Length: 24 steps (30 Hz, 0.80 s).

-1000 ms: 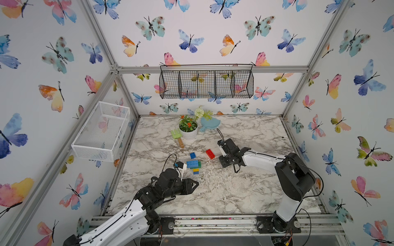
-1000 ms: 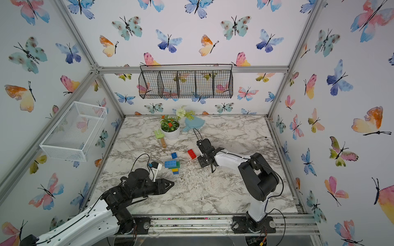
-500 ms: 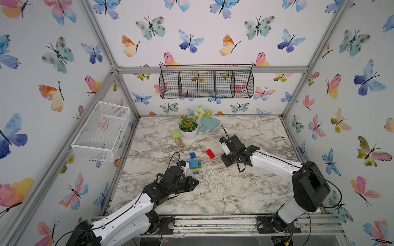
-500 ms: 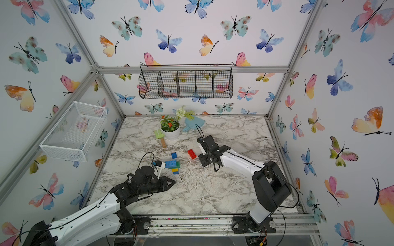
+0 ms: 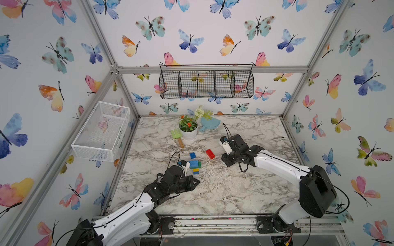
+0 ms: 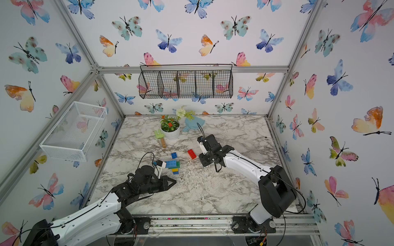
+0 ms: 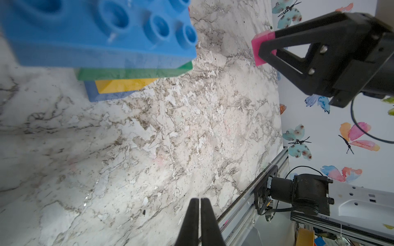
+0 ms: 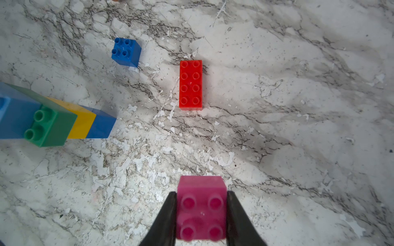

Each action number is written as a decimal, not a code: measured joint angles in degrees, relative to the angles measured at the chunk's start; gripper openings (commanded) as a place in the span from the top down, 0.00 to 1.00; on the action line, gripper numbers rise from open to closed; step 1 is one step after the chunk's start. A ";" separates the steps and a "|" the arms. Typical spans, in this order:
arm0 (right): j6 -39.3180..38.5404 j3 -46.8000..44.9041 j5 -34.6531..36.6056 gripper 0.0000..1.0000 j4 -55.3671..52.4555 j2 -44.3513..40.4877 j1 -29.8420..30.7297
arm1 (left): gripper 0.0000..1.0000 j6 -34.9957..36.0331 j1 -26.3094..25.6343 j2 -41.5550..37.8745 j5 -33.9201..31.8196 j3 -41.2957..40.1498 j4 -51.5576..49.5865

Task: Assemble a spoon with lego
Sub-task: Assemble the lego brick with the lego brick.

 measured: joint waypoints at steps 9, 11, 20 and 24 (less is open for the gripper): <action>-0.52 0.00 -1.36 0.93 0.00 0.00 0.00 | 0.92 -0.44 1.77 -0.04 -5.14 0.11 -3.50; -0.52 0.00 -1.66 0.93 0.02 0.00 0.00 | 0.92 -0.61 3.04 0.20 -5.73 0.11 -3.13; -0.48 -0.02 -2.84 0.93 0.11 0.00 0.00 | 0.92 0.61 8.13 4.44 -6.05 4.37 -1.75; -0.48 -0.02 -3.45 0.93 0.11 0.00 0.00 | 0.92 1.86 9.42 6.21 -5.92 5.70 -1.49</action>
